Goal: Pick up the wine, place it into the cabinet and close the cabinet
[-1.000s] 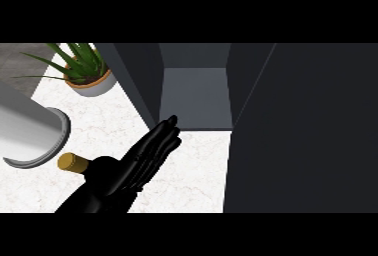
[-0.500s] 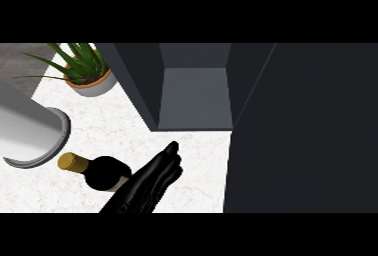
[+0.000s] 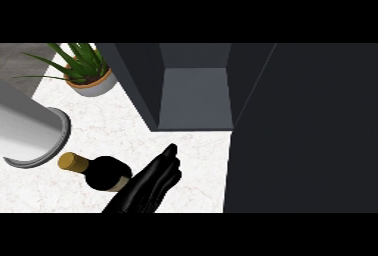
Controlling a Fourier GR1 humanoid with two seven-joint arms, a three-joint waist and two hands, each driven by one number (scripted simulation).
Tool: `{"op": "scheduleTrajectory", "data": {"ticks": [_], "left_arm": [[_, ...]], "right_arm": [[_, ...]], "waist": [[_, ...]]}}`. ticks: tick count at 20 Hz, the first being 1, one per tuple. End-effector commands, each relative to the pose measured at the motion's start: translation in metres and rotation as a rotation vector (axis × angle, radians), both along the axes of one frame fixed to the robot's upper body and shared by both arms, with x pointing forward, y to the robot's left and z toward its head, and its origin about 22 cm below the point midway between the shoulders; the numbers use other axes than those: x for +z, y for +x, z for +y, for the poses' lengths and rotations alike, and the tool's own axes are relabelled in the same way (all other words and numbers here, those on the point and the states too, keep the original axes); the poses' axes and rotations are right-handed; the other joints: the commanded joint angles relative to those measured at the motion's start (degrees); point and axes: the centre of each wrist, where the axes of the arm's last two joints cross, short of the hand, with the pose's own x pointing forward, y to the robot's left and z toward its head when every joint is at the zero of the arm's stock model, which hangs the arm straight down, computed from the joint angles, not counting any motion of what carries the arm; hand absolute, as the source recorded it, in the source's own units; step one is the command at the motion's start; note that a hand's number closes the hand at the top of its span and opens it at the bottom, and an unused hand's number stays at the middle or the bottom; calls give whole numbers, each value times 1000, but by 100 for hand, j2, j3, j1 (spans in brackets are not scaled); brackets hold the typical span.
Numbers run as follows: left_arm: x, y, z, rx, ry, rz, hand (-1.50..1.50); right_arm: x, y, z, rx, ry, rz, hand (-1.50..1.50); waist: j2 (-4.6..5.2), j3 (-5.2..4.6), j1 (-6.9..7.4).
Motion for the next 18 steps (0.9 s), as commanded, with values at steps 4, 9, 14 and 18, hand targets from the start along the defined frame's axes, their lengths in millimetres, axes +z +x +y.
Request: {"op": "scheduleTrajectory", "data": {"ticks": [4,9,14,18], "left_arm": [[11,-2,17,88,-4,-31,-150],[20,0,29,131,15,-48,-150],[20,-6,48,173,58,-67,-150],[17,13,60,212,72,-85,-150]], "right_arm": [[39,-44,-6,10,26,-67,-150],[31,-36,-4,4,26,-68,-150],[44,-42,-7,7,18,-54,-150],[44,-39,-6,22,26,-73,-150]], "waist": [[7,-4,-24],[8,0,-26],[4,-7,-1],[21,-8,-27]]}}
